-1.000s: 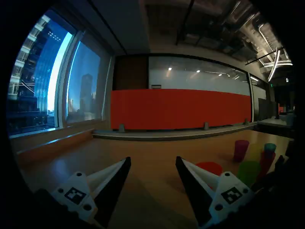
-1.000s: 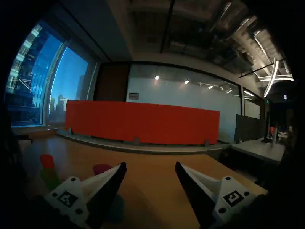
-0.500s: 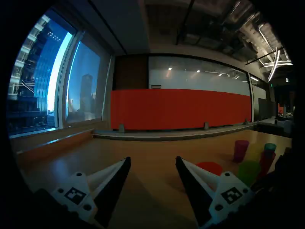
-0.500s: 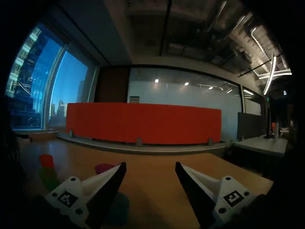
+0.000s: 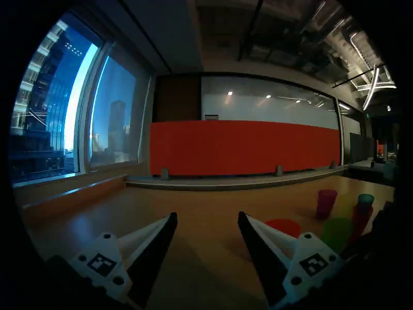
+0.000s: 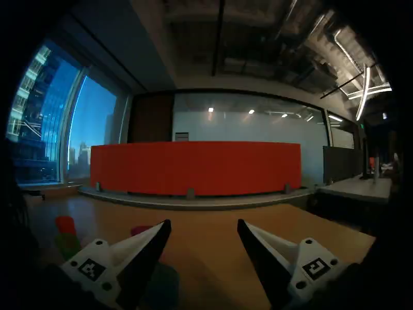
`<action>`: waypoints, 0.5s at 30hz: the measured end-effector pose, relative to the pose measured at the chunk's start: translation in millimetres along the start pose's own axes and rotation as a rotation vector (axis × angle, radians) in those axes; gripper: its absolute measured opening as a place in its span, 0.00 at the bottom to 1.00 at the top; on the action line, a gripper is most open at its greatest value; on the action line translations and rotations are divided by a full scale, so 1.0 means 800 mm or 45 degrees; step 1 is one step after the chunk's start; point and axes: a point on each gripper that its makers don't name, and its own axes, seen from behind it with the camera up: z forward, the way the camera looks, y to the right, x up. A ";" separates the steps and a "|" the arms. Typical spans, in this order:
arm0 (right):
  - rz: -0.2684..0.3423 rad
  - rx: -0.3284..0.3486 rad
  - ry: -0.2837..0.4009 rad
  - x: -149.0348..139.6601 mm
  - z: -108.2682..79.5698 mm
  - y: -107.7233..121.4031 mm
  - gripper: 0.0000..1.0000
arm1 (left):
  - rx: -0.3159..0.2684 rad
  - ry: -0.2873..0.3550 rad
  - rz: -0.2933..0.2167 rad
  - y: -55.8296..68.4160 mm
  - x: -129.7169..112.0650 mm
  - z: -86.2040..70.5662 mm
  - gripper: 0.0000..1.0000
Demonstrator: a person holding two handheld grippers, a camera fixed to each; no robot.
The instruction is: Pour water
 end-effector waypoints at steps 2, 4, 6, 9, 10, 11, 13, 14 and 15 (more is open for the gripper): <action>0.005 -0.003 -0.006 -0.002 0.001 0.001 0.99 | 0.000 0.000 0.000 0.000 0.000 0.000 0.87; 0.007 -0.003 -0.008 -0.003 0.002 0.003 0.99 | 0.000 0.000 0.000 0.001 0.000 0.000 0.87; 0.008 -0.003 -0.008 -0.004 0.002 0.004 0.99 | 0.000 0.000 0.000 0.002 0.000 0.001 0.87; 0.005 0.000 -0.006 -0.006 0.004 0.007 0.99 | 0.000 0.000 0.000 0.002 0.000 0.001 0.87; 0.005 0.000 -0.008 -0.007 0.004 0.008 0.99 | 0.000 0.000 0.000 0.002 0.000 0.001 0.87; 0.005 0.000 -0.010 -0.008 0.005 0.009 0.99 | 0.000 0.000 0.000 0.002 0.000 0.001 0.87; 0.006 -0.002 -0.017 -0.012 0.005 0.012 0.99 | 0.000 0.000 0.000 0.002 -0.001 0.001 0.87; 0.006 -0.003 -0.021 -0.014 0.005 0.014 0.99 | 0.000 0.000 0.000 0.002 -0.001 0.001 0.87; 0.006 -0.004 -0.025 -0.015 0.005 0.015 0.99 | 0.000 0.000 0.000 0.002 -0.001 0.001 0.87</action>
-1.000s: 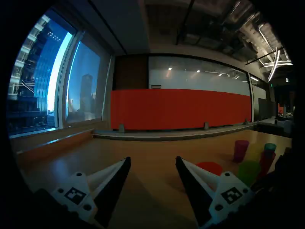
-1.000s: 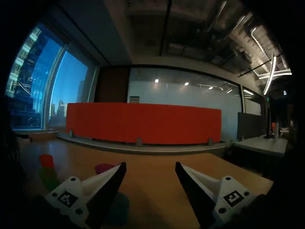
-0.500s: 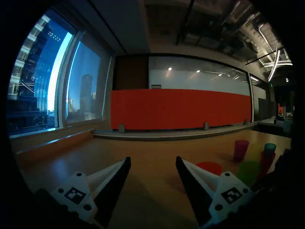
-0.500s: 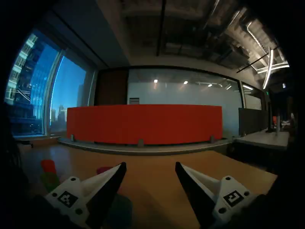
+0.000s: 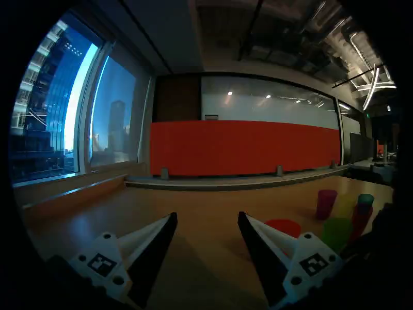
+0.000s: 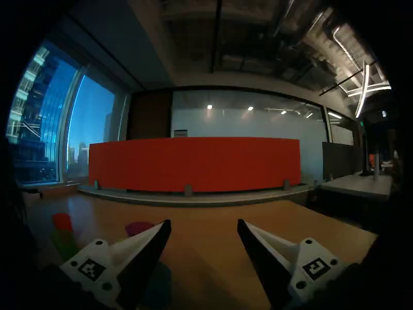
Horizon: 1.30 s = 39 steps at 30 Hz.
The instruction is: Pour water
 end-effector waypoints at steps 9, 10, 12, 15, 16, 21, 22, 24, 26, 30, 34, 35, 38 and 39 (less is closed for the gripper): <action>-0.008 -0.006 -0.019 -0.012 0.001 0.007 0.99 | 0.000 0.000 0.000 0.000 0.000 -0.001 0.87; -0.006 -0.006 -0.020 -0.013 0.002 0.007 0.99 | 0.000 0.000 0.000 0.000 0.000 -0.001 0.87; -0.002 -0.006 -0.022 -0.014 0.002 0.007 0.99 | 0.001 0.000 0.000 0.000 0.000 -0.001 0.87; 0.003 -0.007 -0.023 -0.016 0.003 0.008 0.99 | 0.000 0.000 0.000 0.000 0.000 -0.001 0.87; 0.004 -0.007 -0.023 -0.017 0.004 0.008 0.99 | 0.000 0.000 0.000 0.000 0.000 -0.001 0.87; 0.003 -0.010 -0.027 -0.021 0.005 0.010 0.99 | 0.000 0.000 0.000 -0.001 0.000 -0.001 0.87; 0.002 -0.009 -0.029 -0.022 0.006 0.010 0.99 | 0.000 0.000 0.000 -0.001 0.000 -0.001 0.87; 0.001 -0.009 -0.032 -0.023 0.007 0.011 0.99 | 0.000 0.000 0.000 -0.001 0.000 -0.001 0.87; 0.000 -0.008 -0.034 -0.023 0.007 0.011 0.99 | 0.000 0.000 0.000 -0.001 0.000 0.000 0.87; -0.006 -0.005 -0.039 -0.023 0.006 0.009 0.99 | 0.000 0.000 0.000 -0.001 0.000 0.000 0.87; -0.015 -0.007 -0.043 -0.024 0.005 0.009 0.99 | 0.000 0.000 0.000 -0.001 0.000 -0.001 0.87; -0.016 -0.008 -0.043 -0.024 0.005 0.009 0.99 | 0.000 0.000 0.000 -0.001 0.000 -0.001 0.87; -0.016 -0.009 -0.043 -0.024 0.005 0.009 0.99 | 0.000 0.000 0.000 -0.001 0.000 -0.001 0.87; -0.016 -0.009 -0.044 -0.024 0.005 0.009 0.99 | 0.000 0.000 0.000 -0.001 0.000 -0.002 0.87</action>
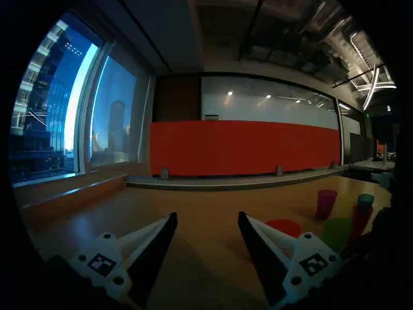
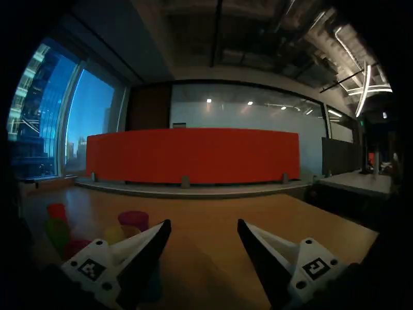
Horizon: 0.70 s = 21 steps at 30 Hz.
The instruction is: Pour water
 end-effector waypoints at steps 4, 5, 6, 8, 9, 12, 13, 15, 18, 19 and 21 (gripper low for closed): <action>0.001 0.000 -0.002 -0.001 0.000 0.000 0.99 | 0.000 0.000 0.000 0.000 0.000 0.000 0.87; 0.001 -0.001 -0.002 -0.001 0.001 0.000 0.99 | 0.000 0.000 0.000 0.000 0.000 0.001 0.87; 0.001 -0.001 -0.003 -0.002 0.001 0.000 0.99 | 0.000 0.000 0.000 0.000 0.000 0.001 0.87; 0.001 -0.001 -0.003 -0.002 0.001 0.000 0.99 | 0.000 0.000 0.000 -0.001 0.000 0.001 0.87; 0.001 -0.001 -0.003 -0.002 0.001 0.000 0.99 | 0.000 0.000 0.000 -0.001 0.000 0.001 0.87; 0.001 -0.001 -0.003 -0.002 0.001 0.000 0.99 | 0.000 0.000 0.000 -0.001 0.000 0.001 0.87; 0.000 -0.001 -0.003 -0.002 0.001 0.000 0.99 | 0.000 0.000 0.000 -0.001 0.000 0.001 0.87; 0.000 -0.001 -0.003 -0.002 0.001 0.000 0.99 | 0.000 0.000 0.000 -0.001 0.000 0.001 0.87; 0.000 -0.001 -0.003 -0.002 0.001 0.000 0.99 | 0.000 0.000 0.000 -0.001 0.000 0.001 0.87; 0.001 -0.001 -0.003 -0.002 0.001 0.000 0.99 | 0.000 0.000 0.000 -0.001 0.000 0.001 0.87; 0.001 -0.001 -0.003 -0.002 0.001 0.000 0.99 | 0.000 0.000 0.000 -0.001 0.000 0.001 0.87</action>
